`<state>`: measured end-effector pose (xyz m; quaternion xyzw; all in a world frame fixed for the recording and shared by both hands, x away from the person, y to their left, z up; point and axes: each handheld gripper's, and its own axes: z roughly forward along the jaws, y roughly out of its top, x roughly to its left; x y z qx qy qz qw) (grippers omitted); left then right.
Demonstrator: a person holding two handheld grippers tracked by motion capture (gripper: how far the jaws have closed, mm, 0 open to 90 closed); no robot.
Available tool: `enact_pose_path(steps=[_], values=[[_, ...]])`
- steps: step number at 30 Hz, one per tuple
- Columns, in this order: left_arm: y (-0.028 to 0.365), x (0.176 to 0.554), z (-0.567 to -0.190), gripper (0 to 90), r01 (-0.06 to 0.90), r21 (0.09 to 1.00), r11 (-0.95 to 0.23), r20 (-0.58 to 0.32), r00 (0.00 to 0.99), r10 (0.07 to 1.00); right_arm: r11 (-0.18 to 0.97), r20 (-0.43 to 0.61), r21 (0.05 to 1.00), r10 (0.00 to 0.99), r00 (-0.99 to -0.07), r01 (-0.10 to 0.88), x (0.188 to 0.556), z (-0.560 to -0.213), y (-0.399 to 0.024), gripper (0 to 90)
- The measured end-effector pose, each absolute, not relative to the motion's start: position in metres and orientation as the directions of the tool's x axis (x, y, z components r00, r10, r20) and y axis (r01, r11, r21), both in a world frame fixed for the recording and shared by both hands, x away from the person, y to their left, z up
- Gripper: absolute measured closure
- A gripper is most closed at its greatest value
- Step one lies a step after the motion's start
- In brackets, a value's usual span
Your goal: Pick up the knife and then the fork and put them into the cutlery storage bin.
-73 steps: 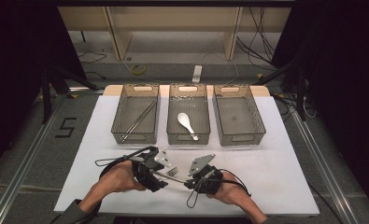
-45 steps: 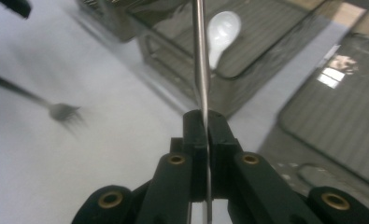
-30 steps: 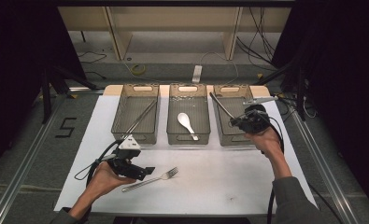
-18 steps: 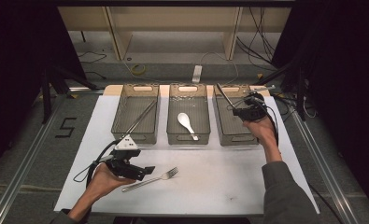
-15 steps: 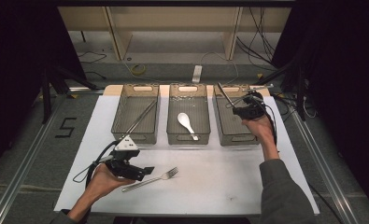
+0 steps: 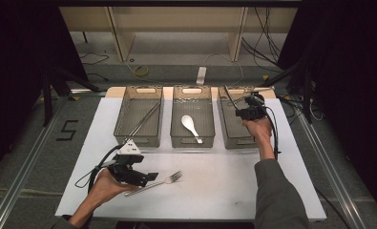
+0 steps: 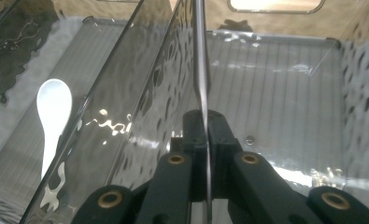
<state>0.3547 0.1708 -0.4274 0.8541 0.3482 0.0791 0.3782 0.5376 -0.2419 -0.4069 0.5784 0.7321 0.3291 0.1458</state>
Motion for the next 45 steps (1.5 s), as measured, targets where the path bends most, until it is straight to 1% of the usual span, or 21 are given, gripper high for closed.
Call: enact_pose_path(steps=[3,5,6,8,9,12,15,17,19,22,25,29,32,35,37,39,45], values=[[0.170,0.355,-0.428,14.3,0.540,0.695,-0.475,-0.128,0.743,0.657,0.102,0.171,0.645,0.947,-0.273,0.758,0.540,-0.410,-0.240,88.9],[0.170,0.355,-0.429,14.3,0.539,0.692,-0.480,-0.125,0.744,0.656,0.102,0.173,0.651,0.945,-0.278,0.752,0.541,-0.412,-0.238,88.1],[0.169,0.354,-0.429,14.3,0.537,0.688,-0.488,-0.118,0.747,0.655,0.092,0.188,0.657,0.941,-0.281,0.748,0.541,-0.413,-0.238,85.7],[0.169,0.354,-0.429,14.3,0.531,0.681,-0.504,-0.100,0.750,0.654,0.046,0.233,0.683,0.932,-0.277,0.729,0.541,-0.413,-0.239,75.5],[0.168,0.354,-0.429,14.4,0.533,0.680,-0.504,-0.104,0.750,0.653,0.038,0.250,0.690,0.925,-0.287,0.723,0.540,-0.410,-0.238,73.9],[0.168,0.353,-0.429,14.4,0.531,0.680,-0.505,-0.101,0.751,0.653,0.061,0.234,0.715,0.918,-0.321,0.696,0.535,-0.401,-0.234,68.9],[0.168,0.353,-0.429,14.5,0.531,0.675,-0.513,-0.091,0.749,0.656,0.054,0.245,0.728,0.911,-0.333,0.683,0.531,-0.397,-0.236,60.9],[0.167,0.353,-0.430,14.4,0.534,0.663,-0.525,-0.081,0.748,0.658,0.048,0.261,0.731,0.902,-0.344,0.680,0.527,-0.395,-0.239,57.2],[0.167,0.354,-0.433,14.4,0.540,0.642,-0.544,-0.078,0.752,0.654,0.071,0.250,0.737,0.895,-0.368,0.673,0.521,-0.392,-0.240,52.2],[0.166,0.355,-0.433,14.4,0.538,0.638,-0.550,-0.073,0.754,0.652,0.118,0.218,0.753,0.883,-0.415,0.647,0.508,-0.386,-0.239,46.2],[0.166,0.355,-0.434,15.1,0.545,0.619,-0.566,-0.074,0.758,0.649,0.172,0.220,0.757,0.841,-0.494,0.630,0.492,-0.383,-0.235,43.7],[0.166,0.356,-0.436,15.4,0.542,0.587,-0.601,-0.039,0.760,0.648,0.230,0.202,0.787,0.781,-0.592,0.573,0.461,-0.381,-0.225,40.8],[0.166,0.356,-0.436,15.7,0.545,0.572,-0.613,-0.021,0.757,0.653,0.236,0.207,0.808,0.744,-0.635,0.540,0.435,-0.388,-0.216,38.7],[0.166,0.356,-0.436,17.0,0.553,0.553,-0.623,-0.012,0.753,0.658,0.261,0.192,0.814,0.721,-0.665,0.518,0.413,-0.397,-0.210,36.7],[0.166,0.356,-0.437,20.7,0.556,0.539,-0.632,-0.014,0.757,0.653,0.275,0.175,0.817,0.719,-0.673,0.507,0.400,-0.401,-0.208,35.1],[0.166,0.356,-0.438,23.8,0.559,0.522,-0.644,-0.007,0.758,0.652,0.264,0.182,0.824,0.714,-0.676,0.501,0.389,-0.406,-0.207,34.7],[0.164,0.356,-0.441,28.2,0.572,0.473,-0.670,-0.006,0.762,0.647,0.283,0.171,0.823,0.705,-0.688,0.493,0.369,-0.418,-0.205,33.7]])
